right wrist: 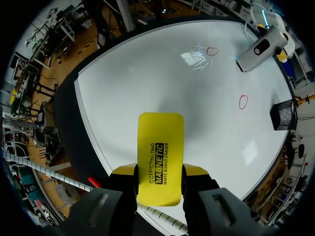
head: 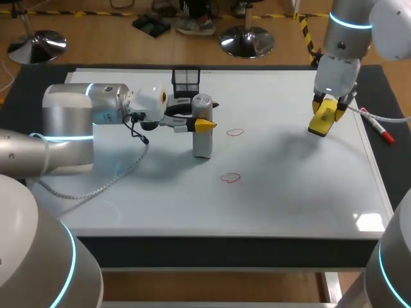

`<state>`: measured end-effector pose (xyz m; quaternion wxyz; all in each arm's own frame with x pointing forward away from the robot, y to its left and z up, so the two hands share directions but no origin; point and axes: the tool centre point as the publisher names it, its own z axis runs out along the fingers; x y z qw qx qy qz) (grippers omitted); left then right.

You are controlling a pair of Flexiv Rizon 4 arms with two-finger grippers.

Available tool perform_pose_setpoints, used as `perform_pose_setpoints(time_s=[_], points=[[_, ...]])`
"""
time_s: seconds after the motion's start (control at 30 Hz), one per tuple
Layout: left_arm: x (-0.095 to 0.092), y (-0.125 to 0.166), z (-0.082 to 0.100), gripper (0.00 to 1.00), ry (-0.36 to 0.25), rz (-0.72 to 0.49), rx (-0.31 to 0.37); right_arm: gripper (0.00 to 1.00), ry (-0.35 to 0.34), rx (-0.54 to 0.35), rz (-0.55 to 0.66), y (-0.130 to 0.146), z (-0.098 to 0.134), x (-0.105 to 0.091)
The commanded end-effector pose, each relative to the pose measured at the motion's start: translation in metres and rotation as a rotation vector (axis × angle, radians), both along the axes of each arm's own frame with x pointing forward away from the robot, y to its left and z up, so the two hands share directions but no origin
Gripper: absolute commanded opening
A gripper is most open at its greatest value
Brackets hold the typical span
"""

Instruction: Pick up the inspection probe, press it on each red-marked spot on the whiteboard one by one, put down the probe, pick up the eraser, and wipe off all the red marks.

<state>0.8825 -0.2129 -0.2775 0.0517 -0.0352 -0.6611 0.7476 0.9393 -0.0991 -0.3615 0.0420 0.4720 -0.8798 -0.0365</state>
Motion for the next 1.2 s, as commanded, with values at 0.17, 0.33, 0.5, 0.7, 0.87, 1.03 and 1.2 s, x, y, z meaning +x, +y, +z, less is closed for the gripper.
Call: perform_pose_setpoints(time_s=[0.17,0.33,0.5,0.7,0.87,1.03,1.2], points=[[0.002,0.006,0.019,0.0,-0.012,-0.005,-0.014,0.0,0.0,-0.003,0.002,0.0,0.001,0.0],[0.002,0.02,0.028,0.0,-0.018,0.007,-0.01,0.0,0.0,-0.003,0.002,0.0,0.001,0.0],[-0.003,0.038,0.035,0.0,-0.024,0.05,-0.015,0.0,0.0,-0.003,0.002,0.0,0.001,0.0],[-0.014,0.061,0.039,0.0,-0.029,0.112,-0.018,0.0,0.0,-0.003,0.002,0.0,0.001,0.0],[-0.024,0.08,0.036,0.0,-0.027,0.17,-0.02,0.0,0.0,-0.003,0.002,0.0,0.001,0.0],[-0.031,0.103,0.033,0.0,-0.024,0.231,-0.019,0.0,0.0,-0.003,0.002,0.0,0.001,0.0],[-0.038,0.119,0.032,0.0,-0.028,0.262,-0.009,0.0,0.0,-0.003,0.002,0.0,0.001,0.0]])
